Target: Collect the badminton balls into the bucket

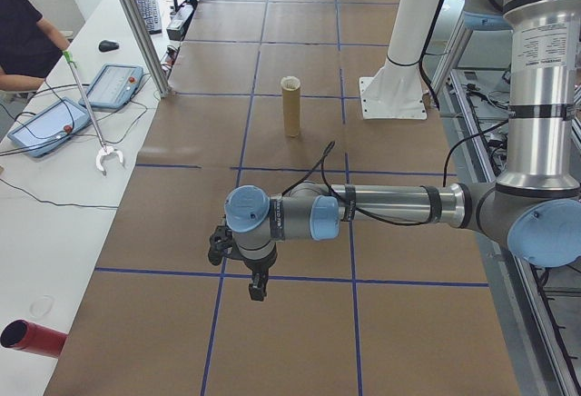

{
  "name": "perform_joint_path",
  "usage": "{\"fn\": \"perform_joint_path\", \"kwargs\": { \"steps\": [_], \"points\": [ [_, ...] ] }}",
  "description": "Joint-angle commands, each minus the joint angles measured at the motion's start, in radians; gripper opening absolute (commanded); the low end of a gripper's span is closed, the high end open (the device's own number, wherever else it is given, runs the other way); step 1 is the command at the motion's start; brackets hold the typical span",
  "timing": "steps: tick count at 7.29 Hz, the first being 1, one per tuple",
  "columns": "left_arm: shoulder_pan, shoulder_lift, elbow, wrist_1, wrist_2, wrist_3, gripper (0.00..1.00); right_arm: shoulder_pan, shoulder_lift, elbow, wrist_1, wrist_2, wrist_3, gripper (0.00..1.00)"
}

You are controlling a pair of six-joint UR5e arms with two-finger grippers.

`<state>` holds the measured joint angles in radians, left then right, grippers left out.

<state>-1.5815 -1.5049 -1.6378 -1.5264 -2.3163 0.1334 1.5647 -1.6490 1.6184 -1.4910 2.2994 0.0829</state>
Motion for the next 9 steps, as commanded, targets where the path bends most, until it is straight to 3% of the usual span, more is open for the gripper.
{"fn": "perform_joint_path", "kwargs": {
  "steps": [1, 9],
  "points": [
    [0.0, -0.001, -0.001, -0.001, -0.002, 0.0, 1.0, 0.0, 0.0, 0.0, 0.0, 0.0, 0.0, 1.0],
    [-0.015, -0.041, 0.007, -0.009, -0.002, -0.011, 1.0, 0.0, 0.0, 0.0, 0.0, 0.0, 0.0, 1.0]
  ]
}}
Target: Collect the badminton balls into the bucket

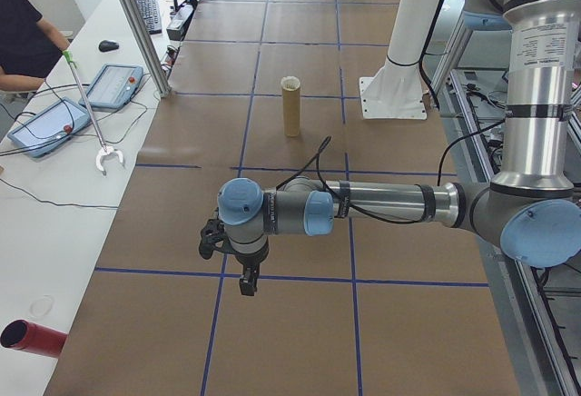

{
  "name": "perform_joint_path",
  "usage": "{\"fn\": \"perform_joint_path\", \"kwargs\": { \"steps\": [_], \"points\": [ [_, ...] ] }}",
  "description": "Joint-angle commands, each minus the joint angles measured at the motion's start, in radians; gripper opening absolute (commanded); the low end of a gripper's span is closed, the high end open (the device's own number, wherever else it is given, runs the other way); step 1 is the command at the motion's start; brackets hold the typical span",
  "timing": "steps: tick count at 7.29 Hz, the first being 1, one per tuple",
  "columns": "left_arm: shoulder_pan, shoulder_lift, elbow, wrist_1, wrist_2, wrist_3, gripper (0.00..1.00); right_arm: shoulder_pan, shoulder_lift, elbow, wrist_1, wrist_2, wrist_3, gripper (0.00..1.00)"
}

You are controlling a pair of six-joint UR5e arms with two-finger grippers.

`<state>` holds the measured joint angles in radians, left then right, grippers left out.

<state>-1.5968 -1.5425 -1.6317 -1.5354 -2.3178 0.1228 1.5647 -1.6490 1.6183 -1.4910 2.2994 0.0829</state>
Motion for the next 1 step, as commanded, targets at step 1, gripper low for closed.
{"fn": "perform_joint_path", "kwargs": {
  "steps": [1],
  "points": [
    [0.0, -0.002, 0.001, 0.0, 0.0, 0.001, 1.0, 0.0, 0.0, 0.0, 0.0, 0.0, 0.0, 1.0]
  ]
}}
